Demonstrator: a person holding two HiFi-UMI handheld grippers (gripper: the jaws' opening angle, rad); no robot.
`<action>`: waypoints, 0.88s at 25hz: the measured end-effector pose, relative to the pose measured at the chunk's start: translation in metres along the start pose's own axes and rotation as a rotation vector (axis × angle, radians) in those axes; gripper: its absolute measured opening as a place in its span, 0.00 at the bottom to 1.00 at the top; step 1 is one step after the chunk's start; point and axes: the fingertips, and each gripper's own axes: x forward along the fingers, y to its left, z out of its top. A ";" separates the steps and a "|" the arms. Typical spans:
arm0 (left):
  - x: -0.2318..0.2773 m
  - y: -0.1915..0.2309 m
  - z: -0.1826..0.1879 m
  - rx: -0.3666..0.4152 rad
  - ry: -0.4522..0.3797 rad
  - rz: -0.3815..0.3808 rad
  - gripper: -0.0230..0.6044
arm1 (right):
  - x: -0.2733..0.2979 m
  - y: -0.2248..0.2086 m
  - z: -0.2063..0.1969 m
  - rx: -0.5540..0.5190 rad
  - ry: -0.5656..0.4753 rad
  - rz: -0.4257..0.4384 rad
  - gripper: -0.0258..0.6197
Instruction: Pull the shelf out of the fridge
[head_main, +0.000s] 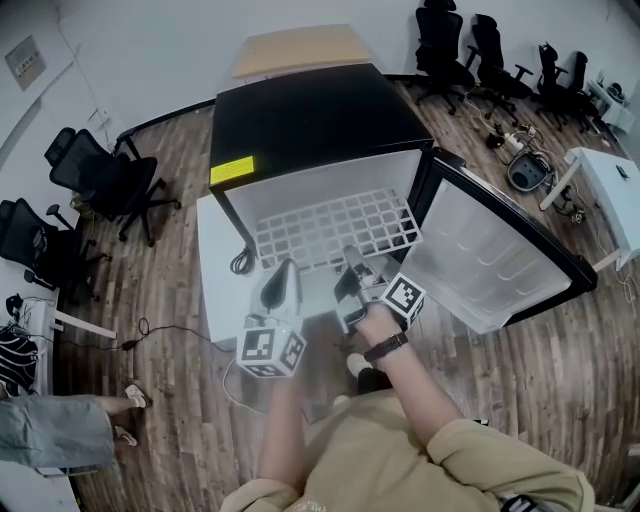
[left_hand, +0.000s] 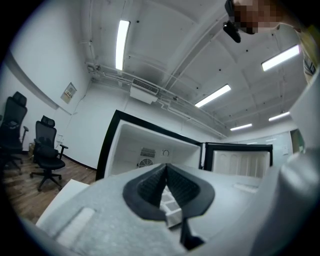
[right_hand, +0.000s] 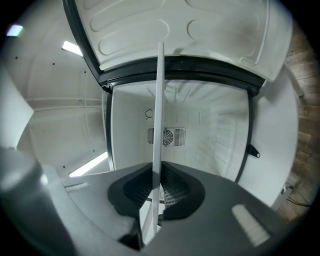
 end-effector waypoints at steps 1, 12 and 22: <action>-0.002 0.000 0.001 0.005 -0.003 0.001 0.03 | -0.006 0.000 -0.001 -0.005 0.004 0.003 0.08; -0.013 -0.002 0.006 -0.007 -0.028 0.004 0.04 | -0.057 0.038 -0.005 -0.463 0.087 -0.010 0.08; -0.013 -0.006 0.000 0.201 0.030 0.078 0.04 | -0.058 0.102 -0.012 -1.273 0.084 -0.062 0.08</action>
